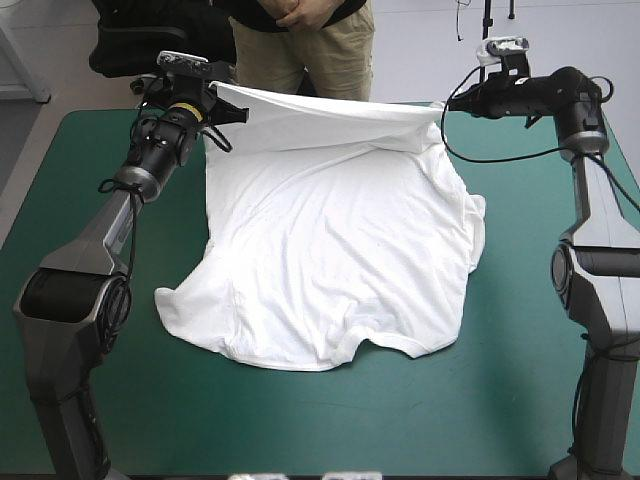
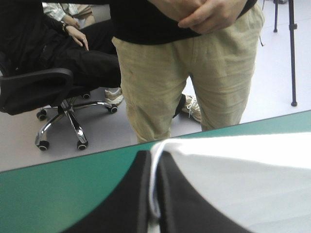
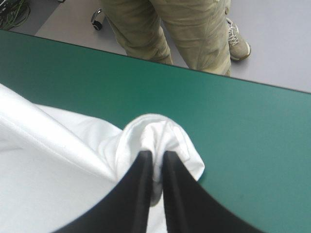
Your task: Fold the cloth
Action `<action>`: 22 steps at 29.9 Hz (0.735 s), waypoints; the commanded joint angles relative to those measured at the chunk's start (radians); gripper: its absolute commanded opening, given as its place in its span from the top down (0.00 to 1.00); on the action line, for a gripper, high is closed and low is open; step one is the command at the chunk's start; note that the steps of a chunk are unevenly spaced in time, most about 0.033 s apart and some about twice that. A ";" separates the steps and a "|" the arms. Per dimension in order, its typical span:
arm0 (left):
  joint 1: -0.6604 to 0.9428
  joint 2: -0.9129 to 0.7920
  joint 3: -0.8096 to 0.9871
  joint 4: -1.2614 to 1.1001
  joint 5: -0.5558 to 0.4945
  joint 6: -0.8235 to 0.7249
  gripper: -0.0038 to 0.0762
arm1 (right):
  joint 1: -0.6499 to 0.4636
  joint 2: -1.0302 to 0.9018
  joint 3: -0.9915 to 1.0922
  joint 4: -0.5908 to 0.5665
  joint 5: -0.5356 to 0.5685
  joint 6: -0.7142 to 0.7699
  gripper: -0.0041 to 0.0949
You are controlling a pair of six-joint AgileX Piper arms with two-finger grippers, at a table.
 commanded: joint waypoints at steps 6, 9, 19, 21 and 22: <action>0.002 -0.001 -0.032 -0.088 0.048 -0.003 0.68 | -0.003 -0.032 -0.031 0.037 -0.016 -0.047 0.64; 0.002 -0.005 -0.034 -0.088 0.095 -0.003 0.42 | -0.003 -0.038 -0.031 0.037 -0.011 -0.080 0.49; -0.012 -0.211 -0.036 -0.124 0.356 0.191 0.43 | -0.005 -0.178 -0.033 -0.027 0.289 0.009 0.41; -0.027 -0.279 -0.014 -0.184 0.410 0.276 0.44 | -0.005 -0.223 -0.030 -0.057 0.330 0.040 0.45; -0.034 -0.308 -0.001 -0.206 0.440 0.318 0.44 | -0.005 -0.251 -0.019 -0.075 0.330 0.048 0.46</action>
